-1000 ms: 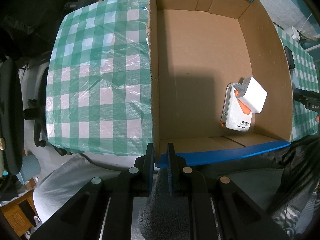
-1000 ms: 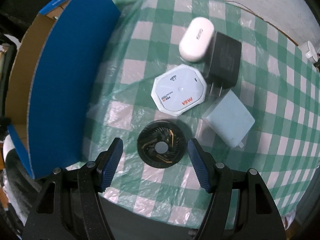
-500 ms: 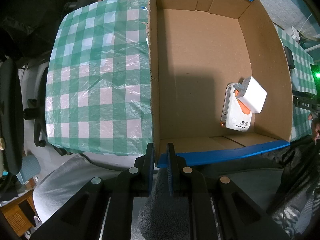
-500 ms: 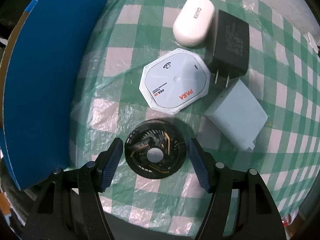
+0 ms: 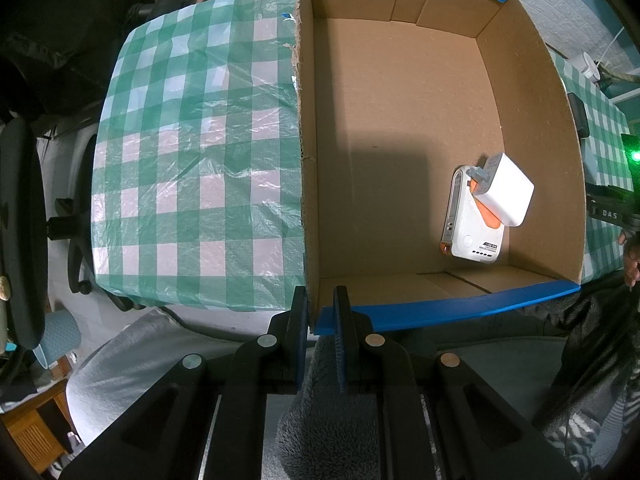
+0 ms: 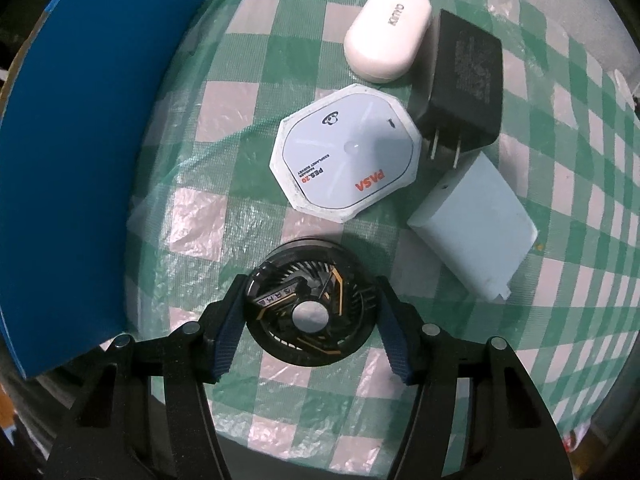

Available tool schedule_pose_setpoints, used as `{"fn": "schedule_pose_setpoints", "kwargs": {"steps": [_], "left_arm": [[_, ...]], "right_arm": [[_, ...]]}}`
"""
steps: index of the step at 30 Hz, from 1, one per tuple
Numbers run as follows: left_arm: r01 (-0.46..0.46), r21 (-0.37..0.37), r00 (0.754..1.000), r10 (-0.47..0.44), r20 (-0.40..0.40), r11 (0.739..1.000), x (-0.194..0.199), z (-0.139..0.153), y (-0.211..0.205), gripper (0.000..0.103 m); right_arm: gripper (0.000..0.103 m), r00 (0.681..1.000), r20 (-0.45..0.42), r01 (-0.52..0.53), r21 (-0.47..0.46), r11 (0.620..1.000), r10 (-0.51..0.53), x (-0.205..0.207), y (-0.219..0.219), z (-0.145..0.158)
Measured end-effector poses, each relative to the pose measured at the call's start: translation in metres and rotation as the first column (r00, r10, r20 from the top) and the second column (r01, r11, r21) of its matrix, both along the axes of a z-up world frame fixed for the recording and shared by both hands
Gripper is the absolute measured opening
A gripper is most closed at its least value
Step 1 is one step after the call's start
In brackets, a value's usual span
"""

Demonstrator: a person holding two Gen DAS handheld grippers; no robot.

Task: Organize rigid objects
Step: 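Move the right gripper to the black fan and grasp it, then carry the black fan into the box and release it with the right gripper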

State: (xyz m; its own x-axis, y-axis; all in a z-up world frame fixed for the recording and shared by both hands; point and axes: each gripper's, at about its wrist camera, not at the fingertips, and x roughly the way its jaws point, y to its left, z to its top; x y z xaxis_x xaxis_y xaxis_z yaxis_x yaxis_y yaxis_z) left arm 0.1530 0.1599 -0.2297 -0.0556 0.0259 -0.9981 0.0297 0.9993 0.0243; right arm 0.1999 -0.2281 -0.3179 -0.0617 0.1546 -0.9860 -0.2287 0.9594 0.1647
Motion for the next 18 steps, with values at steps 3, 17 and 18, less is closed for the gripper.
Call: {"fn": "schedule_pose_setpoints", "kwargs": {"steps": [3, 17, 18], "left_arm": [[0.000, 0.002, 1.000, 0.000, 0.000, 1.000, 0.000, 0.000, 0.000, 0.011], [0.002, -0.002, 1.000, -0.002, 0.000, 1.000, 0.001, 0.001, 0.001, 0.011], [0.002, -0.003, 1.000, -0.002, 0.000, 1.000, 0.001, 0.001, 0.001, 0.011]], "right_arm": [[0.062, 1.000, 0.005, -0.020, -0.004, 1.000, 0.020, -0.008, -0.004, 0.010], [0.062, 0.996, 0.042, -0.082, 0.013, 0.997, 0.082, -0.018, 0.027, 0.060], [0.062, 0.995, 0.046, -0.087, 0.016, 0.996, 0.086, -0.015, 0.024, 0.063]]}}
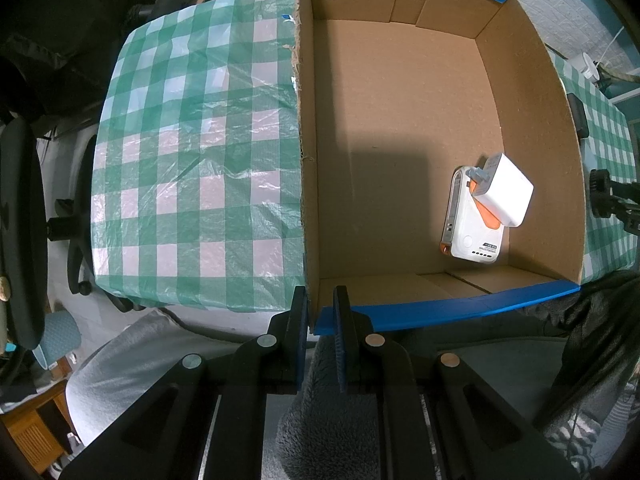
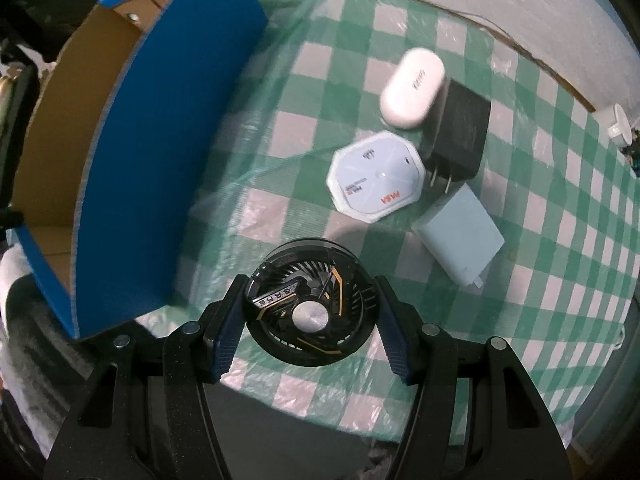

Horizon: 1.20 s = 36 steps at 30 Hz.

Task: Organize rigid objects
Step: 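Carry the black fan into the box and release it with the right gripper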

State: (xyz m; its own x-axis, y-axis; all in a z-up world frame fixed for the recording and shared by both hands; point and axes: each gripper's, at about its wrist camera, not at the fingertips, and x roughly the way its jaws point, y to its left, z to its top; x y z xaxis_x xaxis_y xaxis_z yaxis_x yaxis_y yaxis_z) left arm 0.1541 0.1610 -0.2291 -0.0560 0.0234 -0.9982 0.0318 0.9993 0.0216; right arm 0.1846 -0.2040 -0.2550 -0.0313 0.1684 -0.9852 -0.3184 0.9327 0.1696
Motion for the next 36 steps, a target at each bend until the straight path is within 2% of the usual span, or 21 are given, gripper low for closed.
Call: {"fn": "schedule_pose_setpoints", "kwargs": {"steps": [5, 16, 22, 26, 36], "left_arm": [[0.001, 0.001, 1.000, -0.001, 0.000, 1.000, 0.000, 0.000, 0.000, 0.011], [0.002, 0.002, 1.000, -0.002, 0.000, 1.000, 0.000, 0.000, 0.000, 0.011], [0.002, 0.001, 1.000, -0.002, -0.002, 1.000, 0.001, 0.000, 0.000, 0.011], [0.002, -0.002, 1.000, -0.002, 0.000, 1.000, 0.001, 0.001, 0.000, 0.011], [0.005, -0.005, 1.000, -0.005, 0.001, 1.000, 0.001, 0.001, 0.000, 0.011]], "right_arm": [[0.062, 0.999, 0.029, -0.041, 0.021, 0.999, 0.040, 0.006, 0.018, 0.040], [0.062, 0.987, 0.093, -0.140, 0.061, 0.988, 0.134, 0.008, 0.073, 0.082], [0.062, 0.975, 0.122, -0.195, 0.080, 0.978, 0.185, 0.011, 0.119, 0.090], [0.062, 0.969, 0.122, -0.224, 0.082, 0.971, 0.214, 0.012, 0.144, 0.082], [0.062, 0.961, 0.101, -0.264, 0.048, 0.963, 0.258, 0.010, 0.165, 0.060]]}}
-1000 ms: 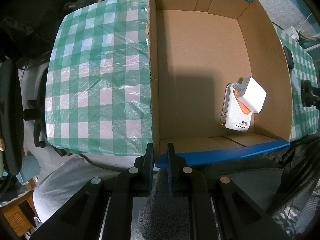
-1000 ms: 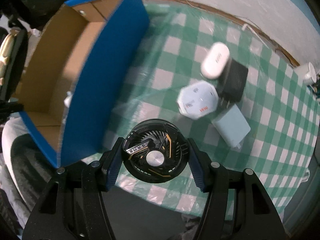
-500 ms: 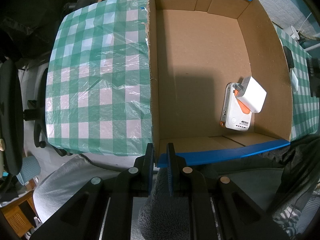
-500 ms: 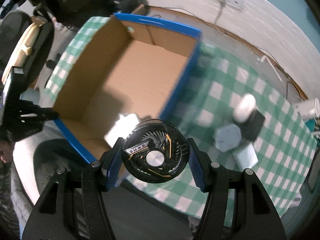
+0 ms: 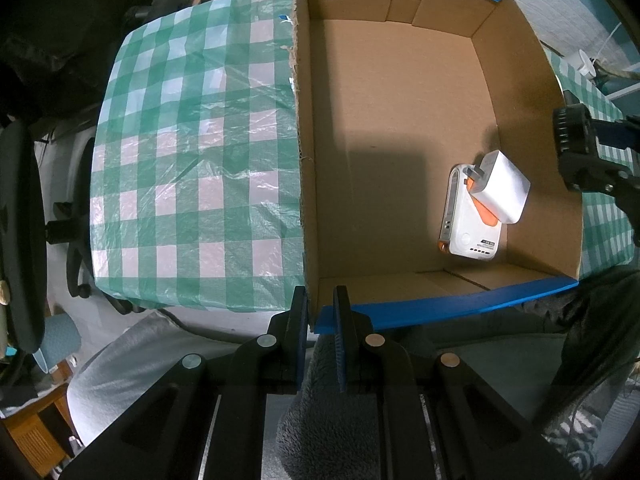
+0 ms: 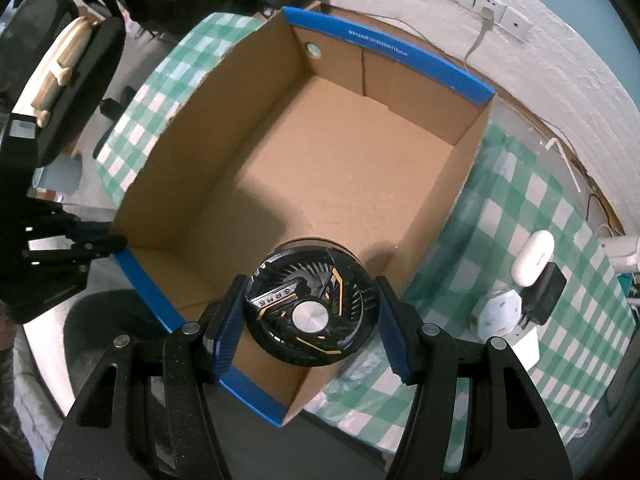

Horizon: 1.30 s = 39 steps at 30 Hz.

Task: Organize rigid objects
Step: 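Carry the black fan into the box and release it with the right gripper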

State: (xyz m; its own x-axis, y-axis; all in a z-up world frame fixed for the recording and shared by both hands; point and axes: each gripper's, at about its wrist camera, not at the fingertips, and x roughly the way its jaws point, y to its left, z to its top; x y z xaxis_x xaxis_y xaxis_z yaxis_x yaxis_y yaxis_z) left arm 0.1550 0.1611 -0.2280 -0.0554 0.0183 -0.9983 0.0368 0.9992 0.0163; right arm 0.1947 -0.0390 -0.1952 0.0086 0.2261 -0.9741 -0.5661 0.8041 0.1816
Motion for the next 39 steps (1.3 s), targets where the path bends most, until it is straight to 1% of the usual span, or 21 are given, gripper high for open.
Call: {"fn": "schedule_pose_setpoints", "kwargs": {"steps": [7, 11, 17, 22, 24, 29, 39], "left_arm": [[0.000, -0.001, 1.000, 0.000, 0.000, 1.000, 0.000, 0.000, 0.000, 0.011], [0.001, 0.001, 1.000, -0.001, 0.000, 1.000, 0.000, 0.000, 0.000, 0.011], [0.004, 0.003, 1.000, -0.004, 0.000, 1.000, 0.001, 0.000, 0.000, 0.011], [0.004, 0.003, 1.000, -0.004, 0.000, 1.000, 0.001, 0.000, 0.000, 0.011], [0.002, 0.002, 1.000, -0.002, -0.005, 1.000, 0.001, 0.000, 0.000, 0.011], [0.004, 0.002, 1.000, -0.004, 0.001, 1.000, 0.002, 0.000, 0.002, 0.011], [0.005, 0.003, 1.000, -0.005, 0.000, 1.000, 0.002, 0.000, 0.001, 0.011]], "right_arm": [[0.062, 1.000, -0.003, -0.006, -0.027, 1.000, 0.006, 0.002, 0.002, -0.011], [0.062, 1.000, -0.019, 0.002, -0.040, 0.999, -0.003, 0.001, 0.001, -0.019], [0.063, 1.000, -0.002, 0.025, 0.000, 1.000, -0.025, 0.000, -0.006, -0.019], [0.066, 1.000, 0.018, 0.014, 0.004, 1.000, -0.014, 0.000, -0.006, -0.012], [0.070, 0.999, 0.035, 0.019, 0.013, 1.000, -0.020, 0.000, -0.008, -0.006], [0.071, 0.998, 0.045, 0.034, 0.052, 0.998, -0.036, 0.000, -0.018, 0.007], [0.071, 0.996, 0.077, 0.042, 0.067, 0.997, -0.047, -0.002, -0.045, 0.026]]}}
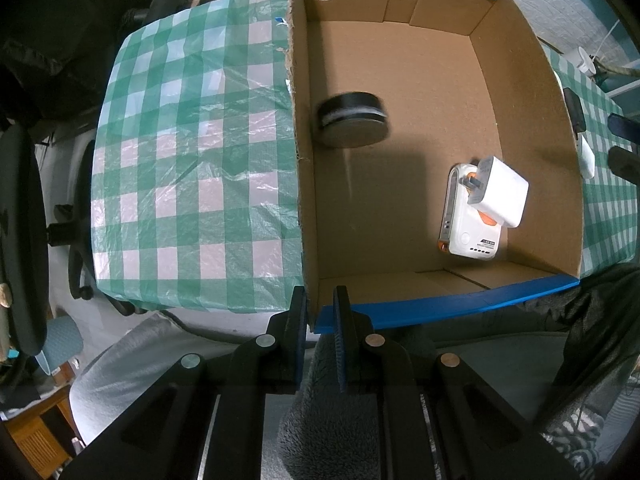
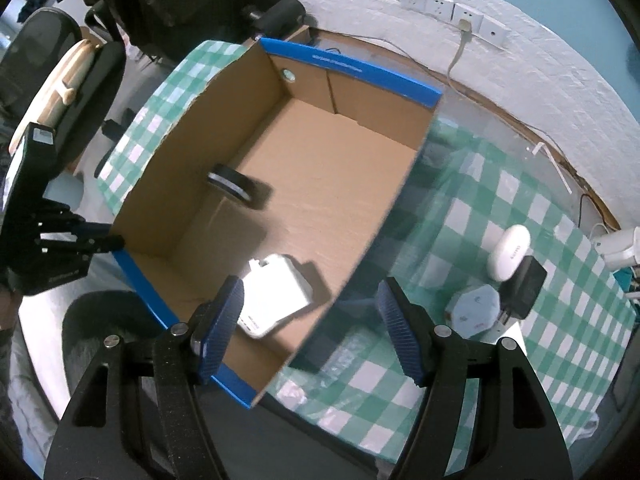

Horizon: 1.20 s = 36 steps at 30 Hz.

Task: Organize rigid objects
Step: 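Carry the black fan into the box and release it with the right gripper, then move the right gripper to the white square charger and grasp it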

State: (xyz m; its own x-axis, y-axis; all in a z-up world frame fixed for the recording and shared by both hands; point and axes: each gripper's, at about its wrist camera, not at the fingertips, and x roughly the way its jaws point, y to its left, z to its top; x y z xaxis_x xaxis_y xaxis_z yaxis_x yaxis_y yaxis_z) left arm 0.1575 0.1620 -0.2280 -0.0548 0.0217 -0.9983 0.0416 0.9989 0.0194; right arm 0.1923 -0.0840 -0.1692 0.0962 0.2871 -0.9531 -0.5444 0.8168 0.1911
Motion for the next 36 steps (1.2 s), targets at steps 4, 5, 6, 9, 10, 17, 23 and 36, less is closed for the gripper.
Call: {"fn": "schedule_pose_setpoints", "kwargs": {"steps": [4, 5, 6, 9, 10, 17, 23, 36], "left_arm": [[0.000, -0.001, 1.000, 0.000, 0.000, 1.000, 0.000, 0.000, 0.000, 0.011], [0.000, -0.001, 1.000, 0.000, 0.000, 1.000, 0.000, 0.000, 0.000, 0.011], [0.000, -0.002, 1.000, 0.000, 0.000, 1.000, 0.000, 0.000, 0.001, 0.011], [0.000, 0.000, 1.000, 0.000, 0.000, 1.000, 0.000, 0.000, 0.000, 0.011], [0.000, 0.000, 1.000, 0.000, 0.000, 1.000, 0.000, 0.000, 0.000, 0.011], [-0.002, -0.002, 1.000, 0.002, 0.000, 1.000, 0.001, 0.001, 0.000, 0.011], [-0.012, -0.013, 1.000, 0.012, 0.001, 1.000, -0.001, 0.000, 0.003, 0.011], [0.006, 0.022, 1.000, -0.005, -0.014, 1.000, -0.001, -0.001, -0.004, 0.011]], "right_arm": [[0.071, 1.000, 0.008, 0.011, 0.003, 1.000, -0.011, 0.000, -0.016, 0.005], [0.071, 1.000, 0.010, 0.013, 0.002, 1.000, -0.013, 0.000, -0.020, 0.006], [0.071, 1.000, 0.013, 0.018, 0.000, 1.000, -0.018, 0.000, -0.025, 0.006], [0.071, 0.999, 0.009, 0.036, -0.005, 0.999, -0.036, 0.002, -0.041, 0.005], [0.071, 0.999, 0.010, 0.036, -0.009, 0.999, -0.036, 0.002, -0.046, 0.005], [0.071, 0.998, 0.008, 0.069, -0.065, 0.996, -0.068, 0.011, -0.097, -0.011], [0.071, 0.996, 0.010, 0.086, -0.150, 0.985, -0.085, 0.023, -0.146, -0.043], [0.071, 0.999, -0.007, 0.029, -0.233, 0.972, -0.032, 0.033, -0.199, -0.110]]}}
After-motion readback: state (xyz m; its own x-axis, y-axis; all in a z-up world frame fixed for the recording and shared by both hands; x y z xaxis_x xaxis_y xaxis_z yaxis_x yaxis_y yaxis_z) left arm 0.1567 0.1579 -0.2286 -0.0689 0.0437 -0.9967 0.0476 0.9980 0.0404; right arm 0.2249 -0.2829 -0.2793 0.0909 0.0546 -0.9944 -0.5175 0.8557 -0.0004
